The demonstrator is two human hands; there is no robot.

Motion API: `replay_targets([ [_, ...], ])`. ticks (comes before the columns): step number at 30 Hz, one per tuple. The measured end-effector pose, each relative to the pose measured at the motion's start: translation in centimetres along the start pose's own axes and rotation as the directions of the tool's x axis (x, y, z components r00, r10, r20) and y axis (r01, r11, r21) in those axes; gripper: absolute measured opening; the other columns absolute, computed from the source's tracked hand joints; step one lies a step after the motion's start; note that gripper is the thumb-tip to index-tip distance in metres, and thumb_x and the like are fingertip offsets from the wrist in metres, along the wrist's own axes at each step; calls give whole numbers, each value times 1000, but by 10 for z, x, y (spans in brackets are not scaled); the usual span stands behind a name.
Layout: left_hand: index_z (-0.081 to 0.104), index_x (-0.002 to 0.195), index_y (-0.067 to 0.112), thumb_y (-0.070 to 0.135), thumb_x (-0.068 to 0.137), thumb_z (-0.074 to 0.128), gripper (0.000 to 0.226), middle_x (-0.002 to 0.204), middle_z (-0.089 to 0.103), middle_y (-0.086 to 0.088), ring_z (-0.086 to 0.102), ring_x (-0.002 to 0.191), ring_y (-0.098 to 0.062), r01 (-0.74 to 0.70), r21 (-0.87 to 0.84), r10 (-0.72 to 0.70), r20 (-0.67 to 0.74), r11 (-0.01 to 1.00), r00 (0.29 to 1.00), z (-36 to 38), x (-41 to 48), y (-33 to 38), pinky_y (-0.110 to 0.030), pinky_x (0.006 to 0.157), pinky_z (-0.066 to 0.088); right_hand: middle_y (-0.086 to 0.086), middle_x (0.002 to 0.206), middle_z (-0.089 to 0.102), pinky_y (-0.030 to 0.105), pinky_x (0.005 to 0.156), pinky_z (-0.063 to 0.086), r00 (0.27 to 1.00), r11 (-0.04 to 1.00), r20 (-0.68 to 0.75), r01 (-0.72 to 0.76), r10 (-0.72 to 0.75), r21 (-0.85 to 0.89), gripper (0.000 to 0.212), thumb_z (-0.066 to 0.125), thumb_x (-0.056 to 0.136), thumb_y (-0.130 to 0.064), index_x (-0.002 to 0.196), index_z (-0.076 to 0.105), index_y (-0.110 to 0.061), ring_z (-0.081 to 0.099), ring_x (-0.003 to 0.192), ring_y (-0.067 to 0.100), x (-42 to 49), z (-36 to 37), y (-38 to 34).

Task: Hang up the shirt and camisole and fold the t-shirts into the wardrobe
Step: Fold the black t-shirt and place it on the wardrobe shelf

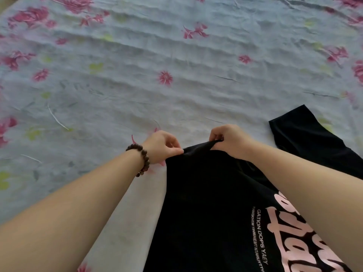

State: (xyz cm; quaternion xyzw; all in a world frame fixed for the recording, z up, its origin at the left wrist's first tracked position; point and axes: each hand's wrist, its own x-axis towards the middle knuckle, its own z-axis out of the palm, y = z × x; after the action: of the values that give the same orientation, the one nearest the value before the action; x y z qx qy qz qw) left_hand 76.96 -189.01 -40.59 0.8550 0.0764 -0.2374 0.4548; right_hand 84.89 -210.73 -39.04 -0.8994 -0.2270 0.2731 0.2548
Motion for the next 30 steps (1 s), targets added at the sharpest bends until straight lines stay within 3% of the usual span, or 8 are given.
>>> replay_targets([
  [5,66,88,14,24,94,58,15,87,67,-3,65,83,-21,-63,33,68,-160,997,985,-7,22,6,-22,68,50,-7,66,58,13,52,37,999,996,22,-32,31,79,14,74,79,-16,71,64,-21,53,59,6,11,-10,9],
  [7,65,92,17,34,89,64,17,88,67,0,64,84,-17,-35,-9,34,-72,999,997,-6,27,8,-19,68,48,-9,62,57,9,48,35,999,994,15,-39,37,102,14,75,79,-16,70,64,-21,50,54,4,17,-13,11],
  [10,60,86,31,49,69,77,30,87,64,9,63,84,-12,-8,185,7,5,983,1000,9,34,5,-28,74,51,-8,61,56,10,47,35,999,992,12,-43,41,115,14,75,78,-16,70,65,-22,49,52,5,26,-15,15],
  [12,56,72,32,44,72,75,23,78,61,12,63,80,-14,-16,280,37,-70,960,997,17,40,4,-29,72,49,-7,61,57,14,50,38,999,991,21,-45,43,124,14,75,78,-18,69,65,-22,50,54,6,30,-16,18],
  [14,58,67,30,31,77,74,19,73,61,10,62,74,-13,-16,230,46,-126,973,991,15,46,7,-27,66,49,-6,63,57,17,54,39,998,991,48,-56,51,122,12,76,78,-23,72,66,-19,51,57,7,34,-18,21],
  [19,72,76,17,14,79,75,5,65,65,5,59,58,-9,-37,71,48,-163,997,985,-12,56,12,-17,53,45,-9,68,63,19,63,44,950,982,286,-157,123,101,12,74,80,-31,80,70,-20,58,66,7,32,-36,37],
  [27,66,75,21,13,84,70,13,81,70,-1,67,80,-18,-34,163,62,-172,986,983,-42,76,0,-33,79,54,-12,72,67,34,85,49,870,971,449,-237,203,22,17,75,75,-44,77,72,-27,61,79,13,26,-65,69],
  [30,66,78,18,12,86,68,10,83,69,-4,65,81,-21,-16,170,52,-211,985,976,-44,78,0,-30,75,50,-16,62,57,30,78,45,825,963,507,-265,250,-45,24,72,77,-47,66,66,-26,54,71,12,20,-73,76],
])
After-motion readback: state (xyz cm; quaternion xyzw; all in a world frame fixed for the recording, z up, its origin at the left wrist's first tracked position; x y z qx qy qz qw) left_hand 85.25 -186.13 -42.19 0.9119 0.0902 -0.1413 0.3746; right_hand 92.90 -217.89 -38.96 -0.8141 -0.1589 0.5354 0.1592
